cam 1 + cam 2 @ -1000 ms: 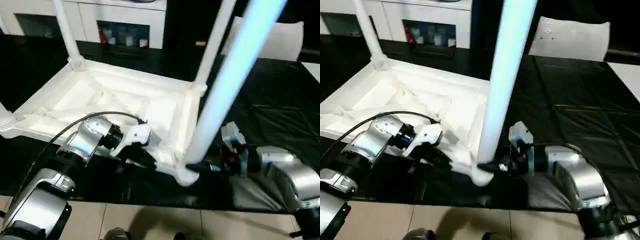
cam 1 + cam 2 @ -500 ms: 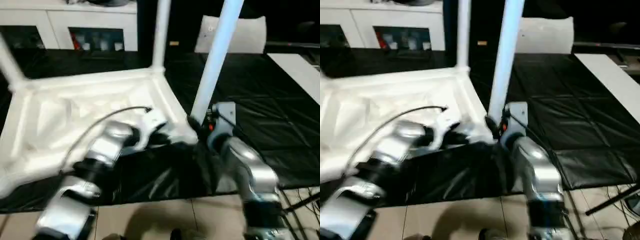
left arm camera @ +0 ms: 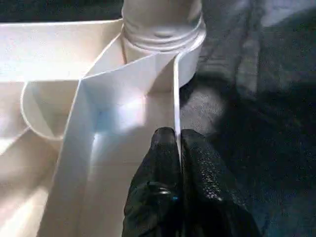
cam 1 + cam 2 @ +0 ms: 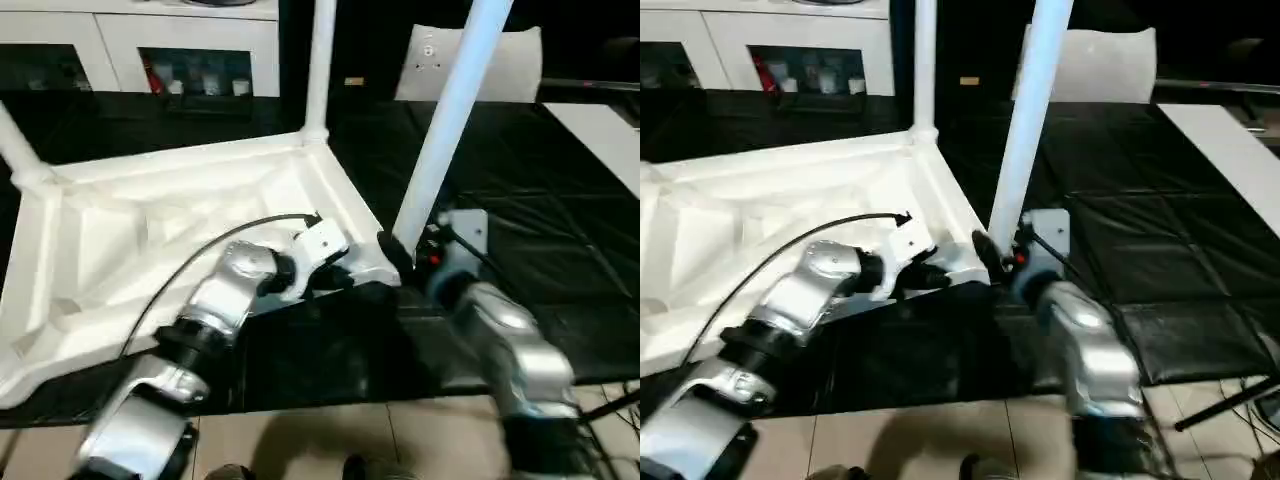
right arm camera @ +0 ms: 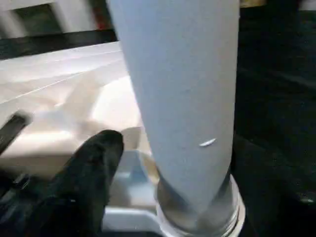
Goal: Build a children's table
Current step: Rotate leg to tighten
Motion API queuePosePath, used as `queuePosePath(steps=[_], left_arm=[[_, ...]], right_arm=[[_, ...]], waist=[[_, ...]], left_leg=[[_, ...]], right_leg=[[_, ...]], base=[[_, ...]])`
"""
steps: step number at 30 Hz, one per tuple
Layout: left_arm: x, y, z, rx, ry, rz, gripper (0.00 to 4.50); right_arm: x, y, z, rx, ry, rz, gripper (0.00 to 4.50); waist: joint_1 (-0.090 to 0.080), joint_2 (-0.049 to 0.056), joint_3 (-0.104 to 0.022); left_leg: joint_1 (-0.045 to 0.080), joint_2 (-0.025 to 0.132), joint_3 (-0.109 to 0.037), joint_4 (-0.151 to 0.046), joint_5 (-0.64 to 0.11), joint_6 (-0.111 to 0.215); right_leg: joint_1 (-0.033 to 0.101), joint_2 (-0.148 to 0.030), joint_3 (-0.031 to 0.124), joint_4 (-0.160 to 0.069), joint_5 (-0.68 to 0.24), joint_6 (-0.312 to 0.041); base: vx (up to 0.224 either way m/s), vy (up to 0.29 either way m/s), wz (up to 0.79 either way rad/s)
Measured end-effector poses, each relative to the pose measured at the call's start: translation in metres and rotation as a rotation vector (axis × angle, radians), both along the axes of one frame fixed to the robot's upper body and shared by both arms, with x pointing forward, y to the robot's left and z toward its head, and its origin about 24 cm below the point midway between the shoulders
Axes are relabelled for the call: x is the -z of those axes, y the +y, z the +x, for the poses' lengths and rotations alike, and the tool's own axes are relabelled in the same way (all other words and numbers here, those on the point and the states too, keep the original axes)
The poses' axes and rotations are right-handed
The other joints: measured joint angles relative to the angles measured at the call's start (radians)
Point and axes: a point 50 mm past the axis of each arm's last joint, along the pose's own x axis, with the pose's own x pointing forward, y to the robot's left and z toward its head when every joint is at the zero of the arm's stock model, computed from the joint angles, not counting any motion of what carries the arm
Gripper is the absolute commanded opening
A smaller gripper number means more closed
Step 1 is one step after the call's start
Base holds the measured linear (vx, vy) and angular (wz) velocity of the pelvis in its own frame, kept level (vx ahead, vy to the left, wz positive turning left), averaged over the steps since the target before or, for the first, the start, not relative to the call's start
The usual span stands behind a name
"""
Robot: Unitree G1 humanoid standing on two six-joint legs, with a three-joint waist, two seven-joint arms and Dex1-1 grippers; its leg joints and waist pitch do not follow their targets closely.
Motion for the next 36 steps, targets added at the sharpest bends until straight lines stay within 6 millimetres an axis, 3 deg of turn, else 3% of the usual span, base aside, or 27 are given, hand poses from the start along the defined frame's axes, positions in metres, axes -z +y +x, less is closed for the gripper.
queuePosePath(steps=[6,10,15,19,23,36], left_arm=[[-0.001,0.015,-0.004,0.109,-0.002,-0.014,0.00],[-0.002,0.025,-0.009,0.223,0.040,-0.013,0.00],[-0.003,0.035,-0.012,0.331,0.078,0.003,0.00],[-0.004,0.043,-0.014,0.398,0.109,0.031,0.00],[-0.005,0.045,-0.016,0.463,0.139,0.038,0.00],[-0.008,0.040,-0.013,0.533,0.142,0.069,0.00]], right_arm=[[-0.005,-0.018,-0.009,-0.235,-0.029,-0.088,4.47],[-0.005,-0.027,-0.015,-0.417,-0.025,-0.139,4.47],[-0.002,-0.033,-0.018,-0.575,-0.007,-0.156,4.47],[-0.004,-0.031,-0.021,-0.734,0.007,-0.164,4.21],[-0.003,-0.030,-0.022,-0.827,0.031,-0.157,3.86],[-0.001,-0.024,-0.023,-0.946,0.058,-0.128,2.80]], waist=[[0.010,0.003,-0.001],[0.033,0.004,-0.001],[0.040,0.001,0.000],[0.042,-0.003,0.002],[0.057,-0.005,0.003],[0.089,-0.009,0.004]], left_leg=[[-0.002,0.004,0.000,-0.012,0.000,0.000],[-0.002,0.004,0.000,-0.006,0.003,0.003],[-0.004,0.004,0.002,0.000,0.002,0.003],[-0.004,0.004,0.003,0.001,0.002,0.002],[-0.004,0.004,0.003,0.002,0.001,0.001],[-0.005,0.006,0.005,0.004,0.003,0.003]], right_leg=[[-0.006,0.004,-0.003,0.012,-0.001,-0.001],[-0.012,0.003,-0.002,0.024,-0.009,-0.004],[-0.011,0.000,-0.002,0.023,-0.008,-0.005],[-0.010,0.000,-0.001,0.024,-0.008,-0.006],[-0.010,0.000,-0.001,0.024,-0.008,-0.006],[-0.010,-0.001,-0.002,0.026,-0.007,-0.006]], base=[[0.000,0.000,0.00],[0.000,0.000,0.00],[0.000,0.000,0.00],[0.000,0.000,0.00],[0.000,0.000,0.00],[0.000,0.000,0.00]])
